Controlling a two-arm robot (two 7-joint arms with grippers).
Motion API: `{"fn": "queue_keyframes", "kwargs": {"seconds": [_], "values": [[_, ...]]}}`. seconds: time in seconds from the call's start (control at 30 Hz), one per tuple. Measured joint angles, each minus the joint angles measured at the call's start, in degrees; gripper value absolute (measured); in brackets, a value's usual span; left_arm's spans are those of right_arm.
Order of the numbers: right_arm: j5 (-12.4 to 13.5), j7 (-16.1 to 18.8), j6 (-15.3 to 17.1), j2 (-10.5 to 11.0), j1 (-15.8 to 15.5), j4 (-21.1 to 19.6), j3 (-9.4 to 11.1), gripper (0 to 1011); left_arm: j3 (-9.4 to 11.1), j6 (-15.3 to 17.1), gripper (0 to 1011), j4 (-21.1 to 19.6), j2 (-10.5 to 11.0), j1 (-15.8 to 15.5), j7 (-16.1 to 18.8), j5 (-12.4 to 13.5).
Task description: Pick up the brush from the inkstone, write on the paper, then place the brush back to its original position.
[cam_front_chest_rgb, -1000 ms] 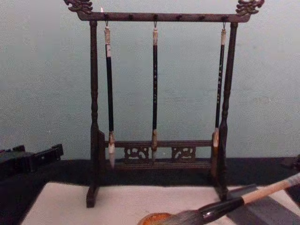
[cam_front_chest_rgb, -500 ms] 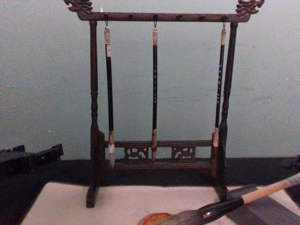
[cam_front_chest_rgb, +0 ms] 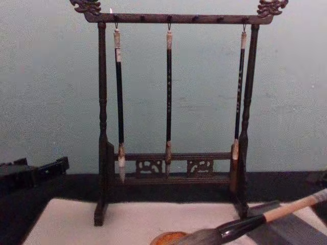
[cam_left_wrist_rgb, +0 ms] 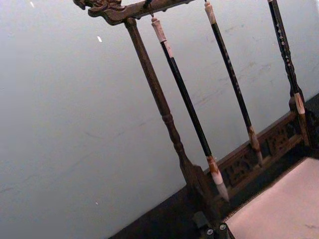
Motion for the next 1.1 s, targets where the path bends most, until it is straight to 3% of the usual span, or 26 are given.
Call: {"fn": "queue_keyframes", "kwargs": {"seconds": [0.3, 0.77, 1.1], "values": [[-0.04, 0.00, -0.02, 0.00, -0.03, -0.04, 0.05, 682, 0.00, 0.00, 1000, 0.00, 0.00, 0.00, 0.00, 0.00], [-0.08, 0.04, -0.02, 0.00, -0.03, -0.05, 0.04, 220, 0.00, 0.00, 1002, 0.00, 0.00, 0.00, 0.00, 0.00], [-0.08, 0.05, -0.02, 0.00, -0.03, -0.05, 0.04, 205, 0.00, 0.00, 1002, 0.00, 0.00, 0.00, 0.00, 0.00]]}}
